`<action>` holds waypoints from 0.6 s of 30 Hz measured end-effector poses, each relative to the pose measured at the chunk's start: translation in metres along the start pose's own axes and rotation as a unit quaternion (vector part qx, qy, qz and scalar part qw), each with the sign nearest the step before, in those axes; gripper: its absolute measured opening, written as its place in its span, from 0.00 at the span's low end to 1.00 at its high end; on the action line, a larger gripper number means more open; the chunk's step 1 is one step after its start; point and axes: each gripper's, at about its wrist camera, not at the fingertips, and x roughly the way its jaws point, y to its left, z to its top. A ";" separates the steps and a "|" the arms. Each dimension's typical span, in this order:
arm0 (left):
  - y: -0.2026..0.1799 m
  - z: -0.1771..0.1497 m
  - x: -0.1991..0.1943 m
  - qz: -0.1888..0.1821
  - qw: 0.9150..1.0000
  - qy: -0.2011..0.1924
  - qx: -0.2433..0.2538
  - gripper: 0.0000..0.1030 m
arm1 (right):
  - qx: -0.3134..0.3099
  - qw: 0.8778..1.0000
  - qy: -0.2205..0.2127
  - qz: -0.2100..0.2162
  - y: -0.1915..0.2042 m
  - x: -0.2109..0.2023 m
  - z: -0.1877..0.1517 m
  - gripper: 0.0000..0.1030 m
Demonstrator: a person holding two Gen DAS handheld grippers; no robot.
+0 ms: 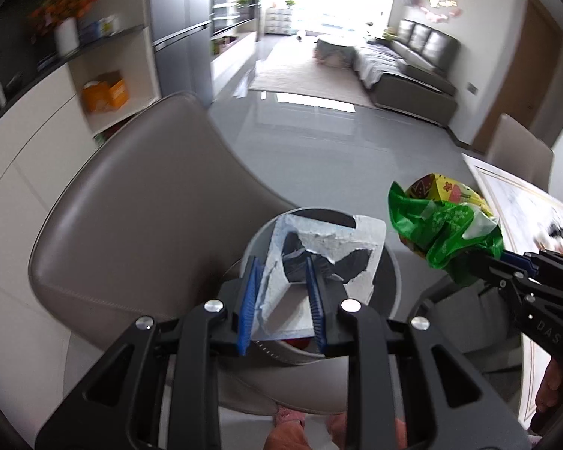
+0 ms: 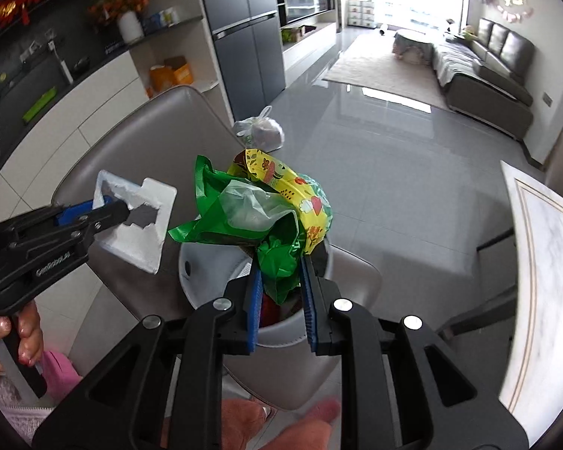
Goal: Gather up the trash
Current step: 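Carry the snack bag and clear tray over the grey bin on the chair, then open the right tool to drop the snack bag while the left tool drops the tray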
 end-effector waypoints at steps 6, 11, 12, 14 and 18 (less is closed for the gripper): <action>0.022 -0.006 0.005 0.017 0.999 0.012 -0.038 0.25 | -0.032 0.999 0.022 0.014 0.015 0.031 0.016 0.18; 0.025 -0.010 0.010 0.036 0.997 0.016 -0.062 0.25 | -0.044 0.998 0.042 0.020 0.007 0.041 0.014 0.19; 0.022 -0.012 0.009 0.041 0.997 0.016 -0.065 0.25 | -0.046 0.998 0.044 0.022 0.006 0.044 0.016 0.19; 0.020 -0.013 0.012 0.046 0.996 0.020 -0.074 0.25 | -0.052 0.997 0.047 0.027 0.004 0.044 0.014 0.20; 0.012 -0.012 0.016 0.050 0.995 0.025 -0.082 0.25 | -0.064 0.996 0.050 0.035 0.000 0.046 0.015 0.21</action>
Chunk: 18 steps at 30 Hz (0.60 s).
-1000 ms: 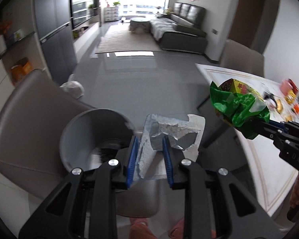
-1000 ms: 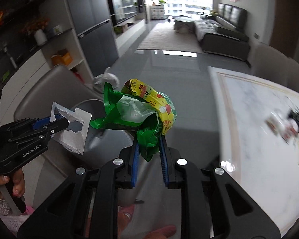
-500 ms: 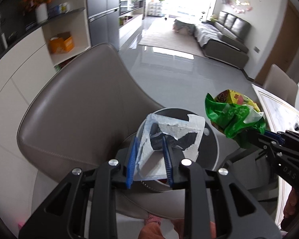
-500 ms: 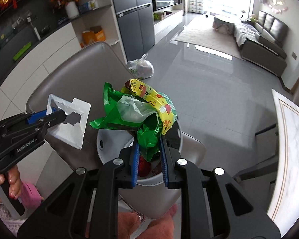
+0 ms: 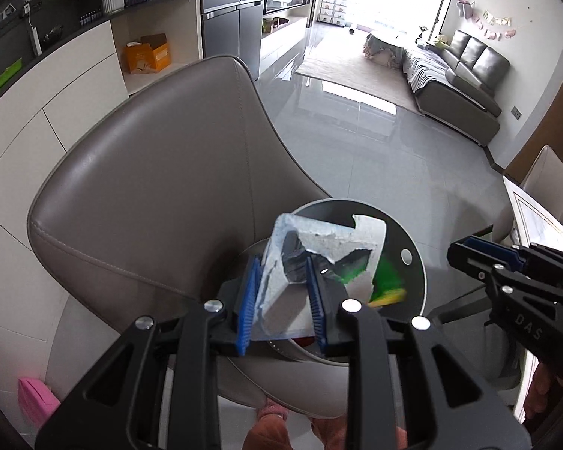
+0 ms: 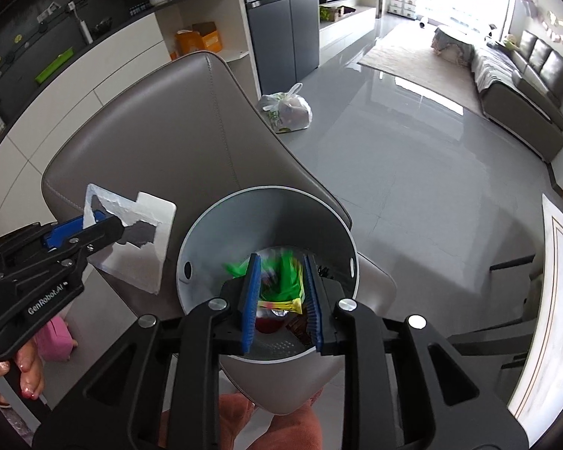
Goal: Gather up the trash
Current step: 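Open the right tool to drop the snack bag while the left tool drops the tray, then move both tools back over the table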
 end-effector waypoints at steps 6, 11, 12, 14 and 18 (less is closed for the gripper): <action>-0.009 -0.001 0.003 -0.014 1.000 0.000 0.001 0.27 | -0.004 1.000 0.001 0.002 -0.007 -0.003 0.000 0.21; -0.014 0.000 0.004 -0.025 1.000 0.002 0.010 0.31 | 0.000 1.000 -0.001 -0.001 -0.010 -0.004 0.000 0.21; -0.016 0.000 0.004 -0.027 1.000 0.003 0.011 0.35 | 0.000 1.000 -0.002 -0.002 -0.011 -0.004 0.001 0.21; -0.017 0.002 0.004 -0.030 0.999 0.002 0.013 0.35 | 0.000 1.000 -0.004 -0.004 -0.011 -0.007 0.001 0.21; -0.022 0.002 0.000 -0.029 0.999 -0.006 0.022 0.35 | 0.004 1.000 -0.011 -0.010 -0.011 -0.013 -0.002 0.21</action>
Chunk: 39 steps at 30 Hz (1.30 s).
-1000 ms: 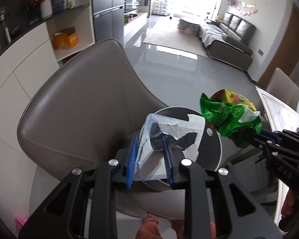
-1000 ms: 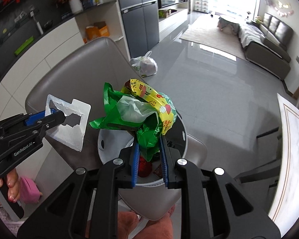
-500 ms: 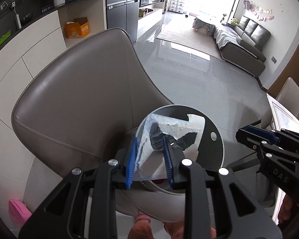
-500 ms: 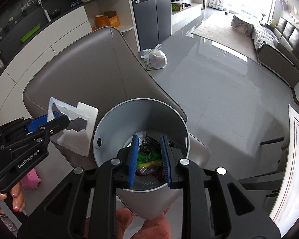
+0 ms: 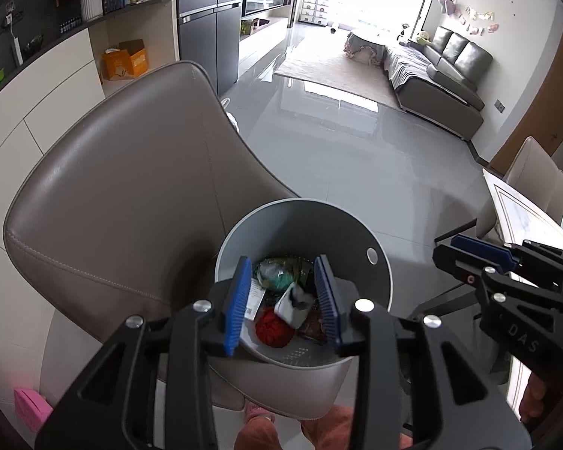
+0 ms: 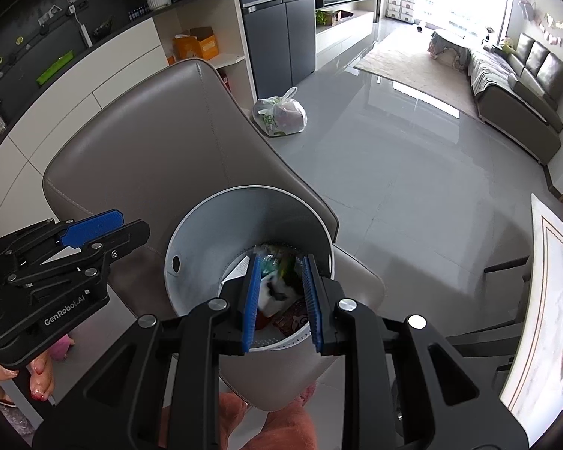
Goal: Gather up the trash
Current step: 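Move both tools back over the table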
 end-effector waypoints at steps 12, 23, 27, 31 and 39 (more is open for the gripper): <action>-0.017 -0.004 -0.007 -0.023 0.998 -0.001 0.055 0.35 | 0.074 0.996 -0.021 -0.050 -0.014 -0.029 -0.036 0.21; -0.100 -0.040 -0.017 -0.118 0.971 0.011 0.206 0.35 | 0.227 0.961 -0.038 -0.151 -0.055 -0.091 -0.131 0.32; -0.147 -0.062 -0.028 -0.157 0.952 0.012 0.261 0.35 | 0.286 0.937 -0.051 -0.192 -0.081 -0.129 -0.182 0.32; -0.205 -0.094 -0.047 -0.193 0.930 0.006 0.313 0.35 | 0.335 0.912 -0.068 -0.228 -0.108 -0.171 -0.237 0.32; -0.325 -0.187 -0.097 -0.244 0.896 0.004 0.371 0.35 | 0.389 0.878 -0.082 -0.267 -0.169 -0.257 -0.363 0.32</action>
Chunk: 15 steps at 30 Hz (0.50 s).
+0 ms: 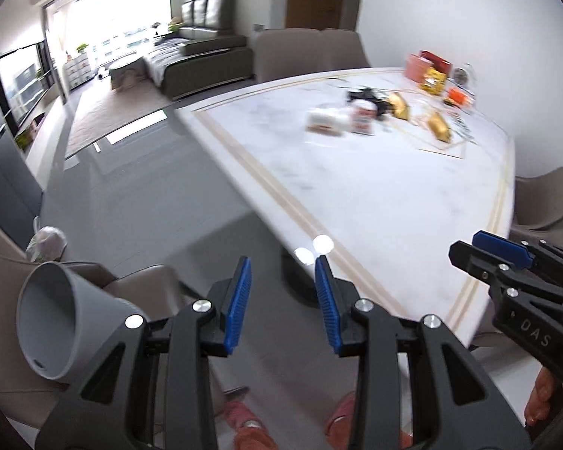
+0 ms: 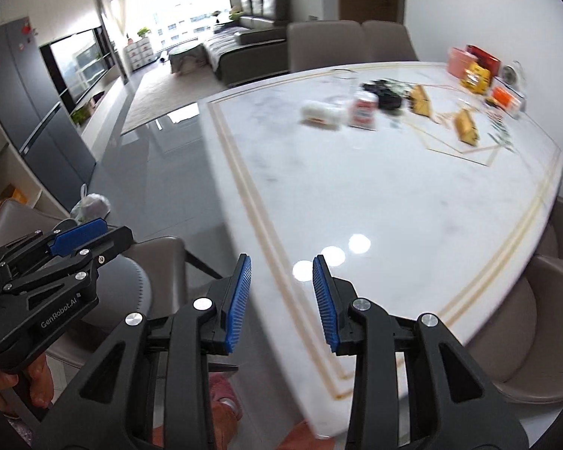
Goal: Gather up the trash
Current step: 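Move both tools back over the table, then grasp a gold gift box with the right tool while the left tool grasps the other gold box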
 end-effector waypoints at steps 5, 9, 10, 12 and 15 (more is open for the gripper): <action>-0.096 0.005 0.025 -0.025 1.000 0.005 0.005 0.35 | 0.003 1.000 -0.001 -0.021 -0.089 -0.013 -0.003 0.32; -0.153 0.009 0.036 -0.041 0.999 0.013 0.019 0.35 | 0.025 0.999 0.001 -0.039 -0.155 -0.024 -0.007 0.32; -0.164 0.012 0.039 -0.044 0.999 0.015 0.027 0.35 | 0.034 0.999 0.001 -0.042 -0.167 -0.025 -0.008 0.32; -0.184 0.019 0.046 -0.048 0.998 0.016 0.042 0.35 | 0.049 0.998 0.001 -0.047 -0.192 -0.025 -0.008 0.32; -0.202 0.036 0.062 -0.052 0.997 0.019 0.050 0.35 | 0.066 0.996 0.005 -0.051 -0.221 -0.018 -0.005 0.32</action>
